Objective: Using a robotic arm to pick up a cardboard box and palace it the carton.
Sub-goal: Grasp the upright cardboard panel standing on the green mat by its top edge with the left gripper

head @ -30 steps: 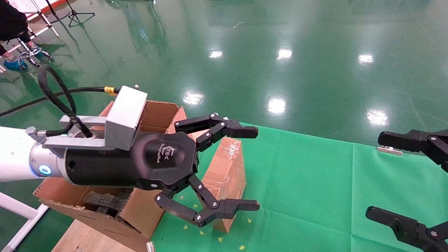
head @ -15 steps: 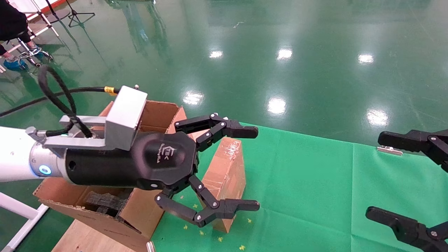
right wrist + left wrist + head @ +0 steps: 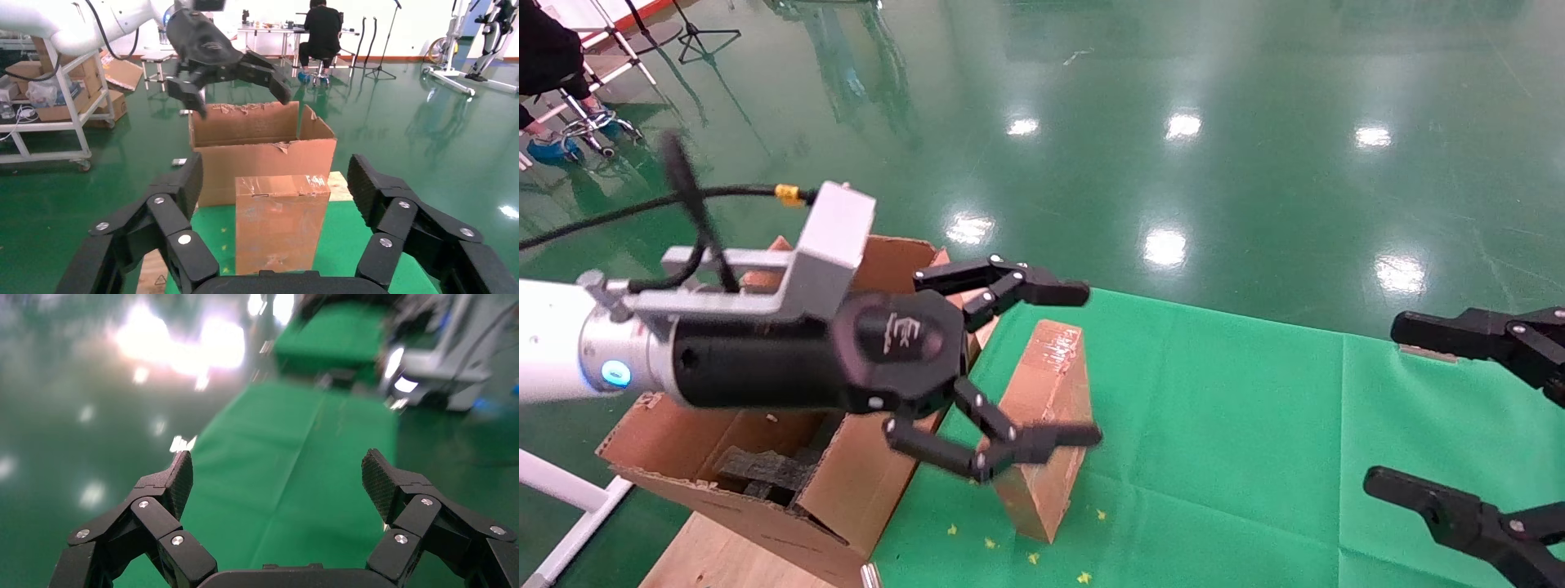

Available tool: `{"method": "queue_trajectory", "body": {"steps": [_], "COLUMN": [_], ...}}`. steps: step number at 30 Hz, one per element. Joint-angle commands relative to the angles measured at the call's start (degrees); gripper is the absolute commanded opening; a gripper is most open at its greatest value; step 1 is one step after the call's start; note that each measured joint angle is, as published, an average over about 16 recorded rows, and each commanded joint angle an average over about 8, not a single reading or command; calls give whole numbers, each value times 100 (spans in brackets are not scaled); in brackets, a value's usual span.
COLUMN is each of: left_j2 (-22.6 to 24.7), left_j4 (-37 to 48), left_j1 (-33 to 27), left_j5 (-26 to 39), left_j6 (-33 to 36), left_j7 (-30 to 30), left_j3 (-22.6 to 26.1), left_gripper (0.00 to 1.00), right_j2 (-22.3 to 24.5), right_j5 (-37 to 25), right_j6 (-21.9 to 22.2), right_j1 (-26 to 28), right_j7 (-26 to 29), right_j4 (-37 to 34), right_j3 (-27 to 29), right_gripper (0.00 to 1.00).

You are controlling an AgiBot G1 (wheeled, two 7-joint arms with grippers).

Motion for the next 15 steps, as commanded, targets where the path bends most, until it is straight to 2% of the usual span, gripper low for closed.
{"method": "queue_trajectory", "body": {"steps": [1,9,15], "left_j2": [-107,-200,-184], "left_j4": [-34,-289,-321], "left_j1": [-80,-958,-1162], "left_j5": [211,1595,1908], "left_j6": [-110,68,183], "left_j7": [-186,-1569,-1753], "left_j3": [69,729,889], "left_gripper": [100,100,100], "right_j2": [0,1,1], "right_j5": [0,1,2], "right_j6": [0,1,2], "right_j1": [0,0,-1], "right_j7": [0,0,0], "right_j4": [0,-1,-1], "right_j3": [0,0,0], "right_gripper": [0,0,0]}}
